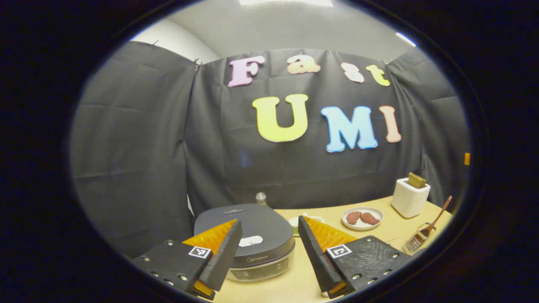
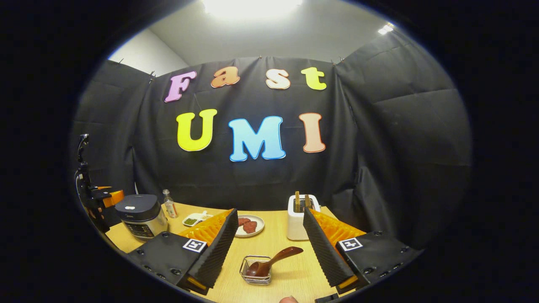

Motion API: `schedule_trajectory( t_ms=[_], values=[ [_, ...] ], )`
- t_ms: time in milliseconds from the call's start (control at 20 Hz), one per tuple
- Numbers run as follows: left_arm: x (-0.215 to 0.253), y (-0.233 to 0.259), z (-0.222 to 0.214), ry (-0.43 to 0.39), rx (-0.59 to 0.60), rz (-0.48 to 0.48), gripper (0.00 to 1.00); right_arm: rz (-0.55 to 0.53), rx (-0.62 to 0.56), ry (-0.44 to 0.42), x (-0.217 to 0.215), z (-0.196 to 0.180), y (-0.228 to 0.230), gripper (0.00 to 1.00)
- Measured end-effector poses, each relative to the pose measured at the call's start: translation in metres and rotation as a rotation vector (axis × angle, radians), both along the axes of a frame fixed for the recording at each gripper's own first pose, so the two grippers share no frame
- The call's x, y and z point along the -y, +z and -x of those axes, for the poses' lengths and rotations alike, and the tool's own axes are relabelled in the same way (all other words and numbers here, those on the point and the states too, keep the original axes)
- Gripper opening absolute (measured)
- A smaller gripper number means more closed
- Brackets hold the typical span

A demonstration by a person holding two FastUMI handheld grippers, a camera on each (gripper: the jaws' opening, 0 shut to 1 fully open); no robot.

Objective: Close the left gripper, press the button to open the rice cooker; take a wooden spoon from the chopstick holder with the right hand, scoop a spoonful of rice and pour it into the rice cooker, then put the wooden spoon back into the chopstick holder.

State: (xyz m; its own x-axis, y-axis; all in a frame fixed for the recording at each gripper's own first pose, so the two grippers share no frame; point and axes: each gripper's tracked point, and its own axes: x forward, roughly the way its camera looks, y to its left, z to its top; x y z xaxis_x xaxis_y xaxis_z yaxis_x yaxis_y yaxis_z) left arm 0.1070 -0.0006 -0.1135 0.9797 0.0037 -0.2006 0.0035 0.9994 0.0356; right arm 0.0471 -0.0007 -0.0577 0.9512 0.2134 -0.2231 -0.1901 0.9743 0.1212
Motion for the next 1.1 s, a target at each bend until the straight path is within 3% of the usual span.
schedule_trajectory(
  t_ms=[250,500,650,1100],
  values=[
    [0.031,0.068,0.044,-0.076,0.086,0.016,0.83,-0.017,0.061,0.021,-0.014,0.016,0.027,0.98],
    [0.022,0.110,0.079,-0.113,0.148,0.053,0.83,-0.040,0.103,-0.004,-0.033,0.034,0.051,0.98],
    [0.004,0.118,0.092,-0.109,0.161,0.025,0.84,-0.052,0.111,0.002,-0.049,0.048,0.057,0.98],
    [-0.034,0.128,0.124,-0.059,0.167,0.060,0.84,-0.038,0.140,0.024,-0.071,0.063,0.076,0.98]
  ],
)
